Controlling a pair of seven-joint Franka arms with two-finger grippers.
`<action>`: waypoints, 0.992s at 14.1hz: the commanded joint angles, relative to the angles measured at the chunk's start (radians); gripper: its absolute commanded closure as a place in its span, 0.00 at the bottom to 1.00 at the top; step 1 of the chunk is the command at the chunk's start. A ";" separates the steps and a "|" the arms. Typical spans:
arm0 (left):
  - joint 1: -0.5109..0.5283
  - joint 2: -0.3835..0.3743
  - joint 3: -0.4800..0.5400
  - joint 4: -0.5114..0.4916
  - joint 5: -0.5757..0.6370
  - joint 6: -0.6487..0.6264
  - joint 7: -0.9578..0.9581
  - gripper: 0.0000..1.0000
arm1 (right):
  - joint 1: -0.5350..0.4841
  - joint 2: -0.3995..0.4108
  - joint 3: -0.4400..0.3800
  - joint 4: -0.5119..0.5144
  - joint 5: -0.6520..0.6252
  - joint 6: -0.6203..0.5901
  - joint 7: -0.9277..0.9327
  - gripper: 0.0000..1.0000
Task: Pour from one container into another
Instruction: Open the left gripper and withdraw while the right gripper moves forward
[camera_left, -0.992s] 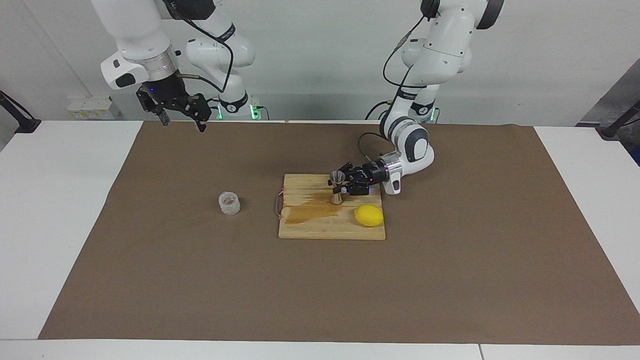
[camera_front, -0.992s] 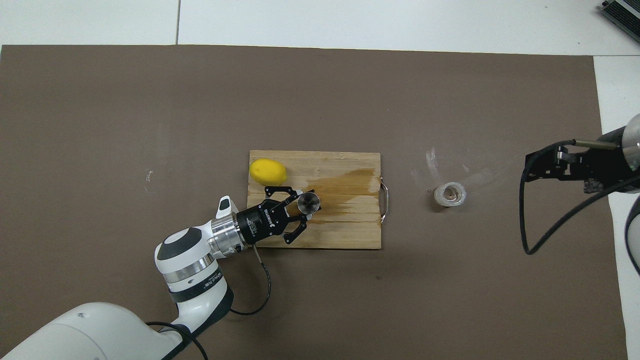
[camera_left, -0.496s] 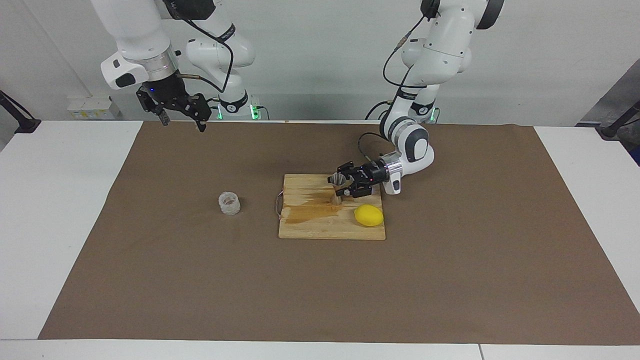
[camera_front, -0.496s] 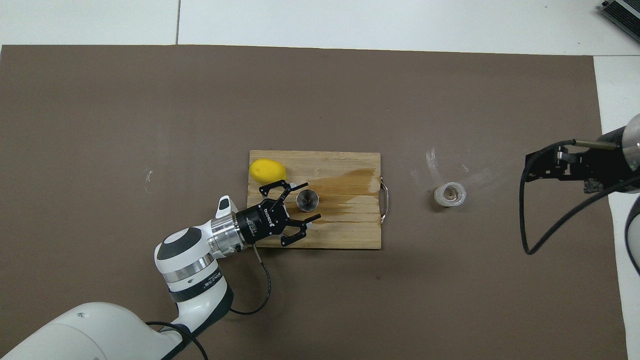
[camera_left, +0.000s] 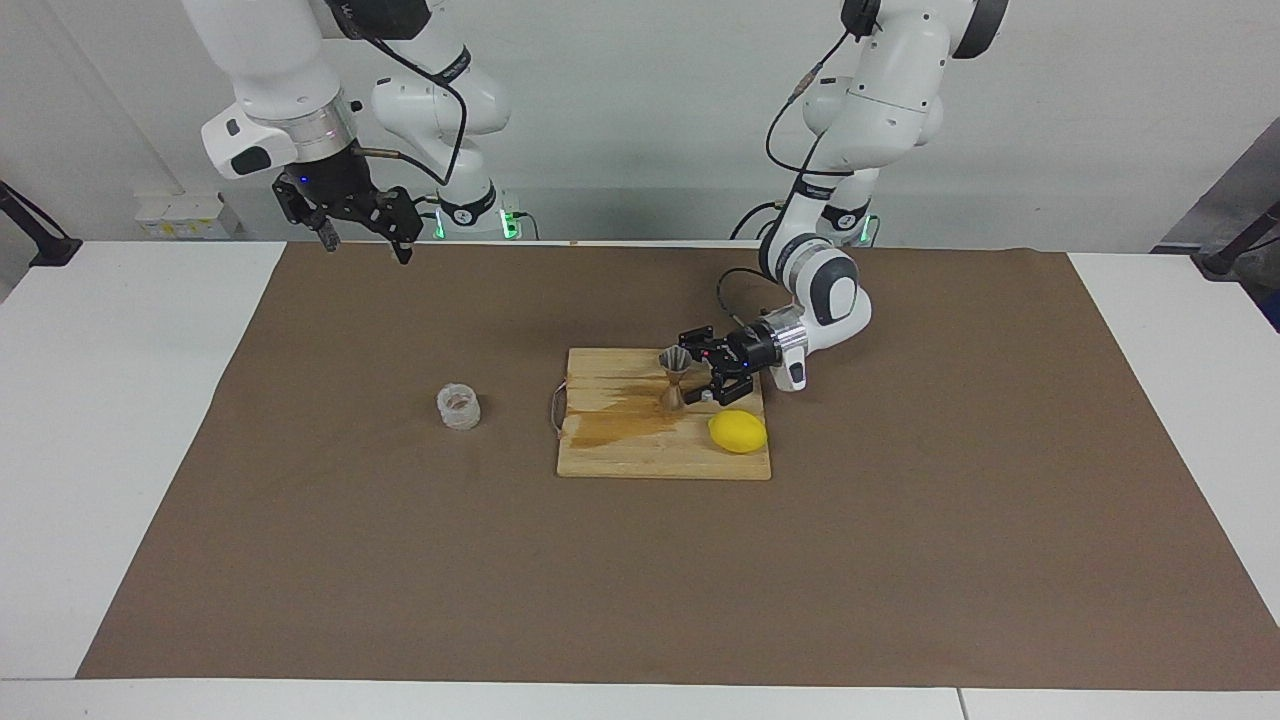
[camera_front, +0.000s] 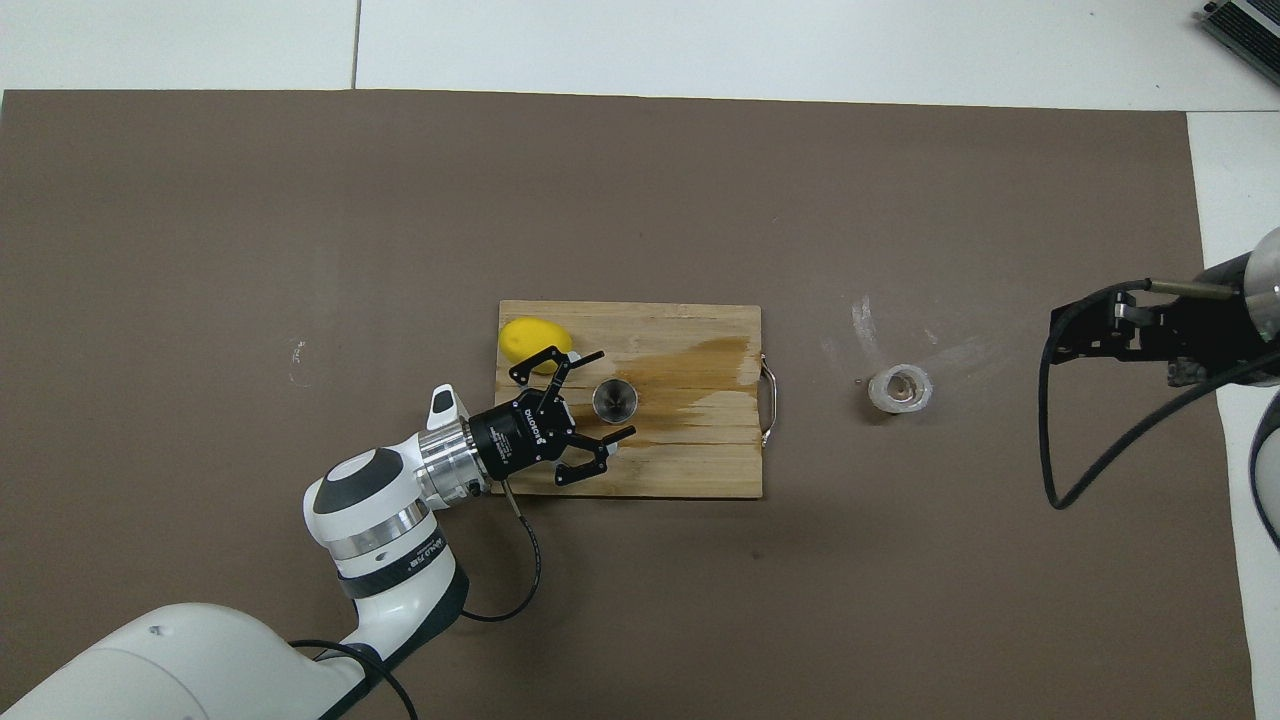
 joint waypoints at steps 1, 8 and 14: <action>-0.017 -0.048 0.014 -0.003 -0.008 0.057 -0.030 0.00 | -0.009 0.004 0.005 0.010 -0.006 -0.014 -0.031 0.00; 0.029 -0.139 0.021 -0.004 0.157 0.143 -0.156 0.00 | 0.000 -0.027 0.006 -0.065 -0.003 0.044 -0.103 0.00; 0.172 -0.222 0.022 0.037 0.583 0.133 -0.406 0.00 | 0.002 -0.077 0.008 -0.178 -0.003 0.141 -0.244 0.00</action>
